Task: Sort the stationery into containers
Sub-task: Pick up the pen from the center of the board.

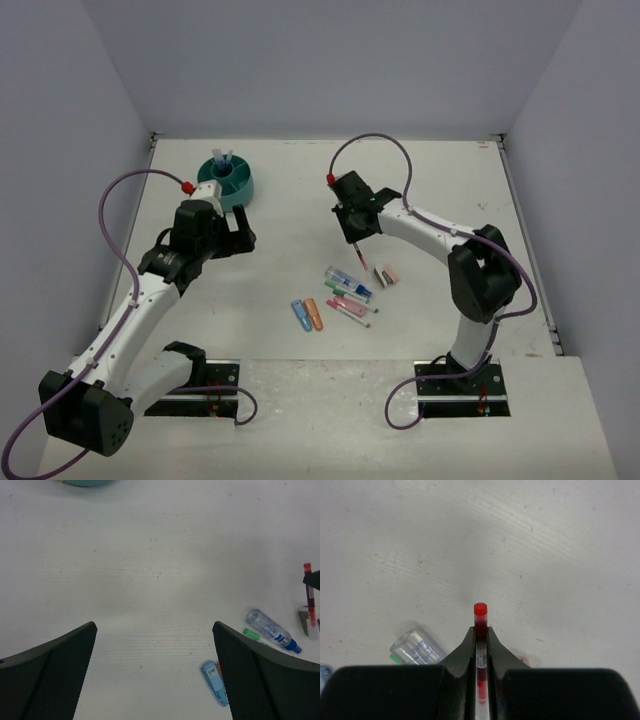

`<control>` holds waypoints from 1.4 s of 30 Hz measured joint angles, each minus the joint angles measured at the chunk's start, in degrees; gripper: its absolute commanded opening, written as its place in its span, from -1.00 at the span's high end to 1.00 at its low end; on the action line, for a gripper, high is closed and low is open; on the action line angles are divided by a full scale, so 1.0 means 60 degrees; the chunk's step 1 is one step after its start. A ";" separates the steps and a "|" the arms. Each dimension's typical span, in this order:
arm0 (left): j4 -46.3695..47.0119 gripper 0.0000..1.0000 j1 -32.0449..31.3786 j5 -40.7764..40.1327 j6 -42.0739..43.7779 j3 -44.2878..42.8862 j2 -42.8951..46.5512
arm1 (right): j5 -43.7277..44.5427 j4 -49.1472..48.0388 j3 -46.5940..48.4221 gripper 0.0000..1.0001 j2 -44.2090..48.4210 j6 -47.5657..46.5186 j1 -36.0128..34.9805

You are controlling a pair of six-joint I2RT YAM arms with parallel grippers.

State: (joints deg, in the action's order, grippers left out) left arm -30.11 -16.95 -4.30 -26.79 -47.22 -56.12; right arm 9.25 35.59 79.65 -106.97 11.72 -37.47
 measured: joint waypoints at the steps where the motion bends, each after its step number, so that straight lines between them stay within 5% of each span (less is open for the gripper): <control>1: 0.0004 -1.00 0.0000 0.0076 -0.0003 0.0000 0.0000 | 0.0077 -0.0015 0.0032 1.00 0.0209 0.0025 0.0000; 7: 0.0929 -1.00 -0.0006 0.2238 -0.0237 0.0236 0.0099 | 0.0287 -0.0614 -0.0075 1.00 0.2070 0.0958 0.0000; 15: 0.6099 -0.89 -0.0354 0.5934 -0.2515 0.2454 0.0966 | 0.0000 -0.3758 -0.2422 1.00 0.6412 0.4902 -0.0001; 28: 1.1122 -0.89 -0.1870 0.7411 -0.3580 0.2847 -0.0100 | 0.0824 -0.6456 -0.5487 1.00 0.8581 0.9483 -0.0538; 34: 1.1562 -0.40 -0.2327 0.7100 -0.3208 0.2572 -0.0712 | 0.1106 -0.6900 -0.5804 1.00 0.8720 1.0362 -0.0807; 40: 1.1614 -0.19 -0.2431 0.6951 -0.3074 0.2265 -0.1351 | 0.1311 -0.7272 -0.5835 1.00 0.8796 1.0687 -0.0886; 42: 1.1613 0.07 -0.2452 0.6919 -0.3074 0.2251 -0.1403 | 0.1317 -0.7340 -0.5835 1.00 0.8796 1.0712 -0.0908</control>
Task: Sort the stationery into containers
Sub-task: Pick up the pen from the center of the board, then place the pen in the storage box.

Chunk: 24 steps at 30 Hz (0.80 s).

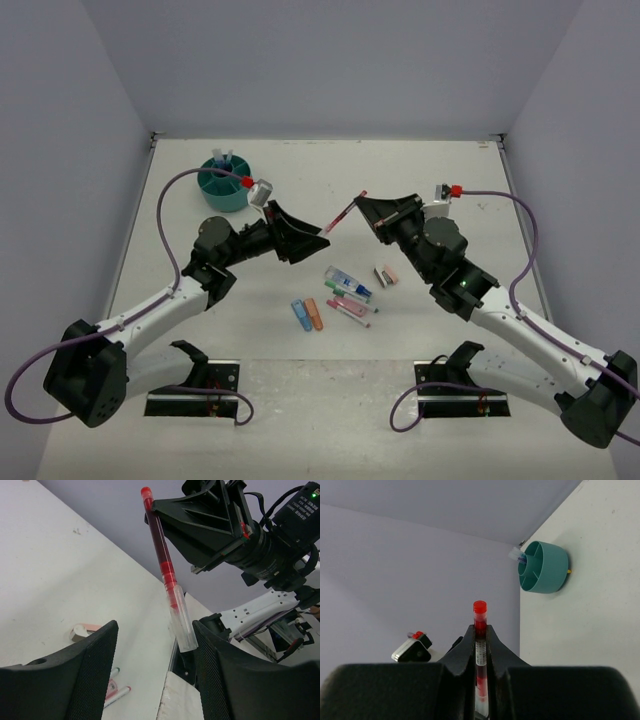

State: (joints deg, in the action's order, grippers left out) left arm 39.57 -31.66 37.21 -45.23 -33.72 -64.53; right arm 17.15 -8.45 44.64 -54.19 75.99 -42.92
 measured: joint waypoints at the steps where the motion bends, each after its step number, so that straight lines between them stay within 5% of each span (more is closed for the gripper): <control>1: 0.0003 0.22 -0.0006 -0.0009 0.0006 -0.0009 -0.0003 | 0.0003 -0.0018 0.0000 1.00 -0.0006 0.0012 -0.0025; 4: 0.0024 0.61 -0.0007 -0.0047 0.0020 -0.0091 -0.0002 | 0.0005 -0.0034 -0.0007 1.00 -0.0031 0.0053 -0.0087; 10: -0.0183 1.00 -0.0040 -0.0287 0.0073 -0.0216 0.0034 | 0.0190 -0.0162 -0.0049 1.00 -0.0093 0.0091 -0.0237; 18: -0.1201 1.00 -0.0049 -0.0538 0.0383 -0.0593 0.0235 | 0.0367 -0.0486 -0.0175 0.94 -0.0157 0.0102 -0.0284; 22: -0.1940 1.00 -0.0061 -0.0780 0.0733 -0.0986 0.0311 | 0.0321 -0.0843 -0.0356 -0.38 -0.0153 -0.0010 -0.0295; 24: -0.2318 1.00 -0.0058 -0.1067 0.0905 -0.1193 0.0370 | 0.0220 -0.0882 -0.0467 -0.69 -0.0153 -0.0080 -0.0349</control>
State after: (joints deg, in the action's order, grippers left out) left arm 25.67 -32.01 30.81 -39.80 -40.88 -62.31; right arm 18.47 -13.74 41.84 -55.11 75.51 -45.01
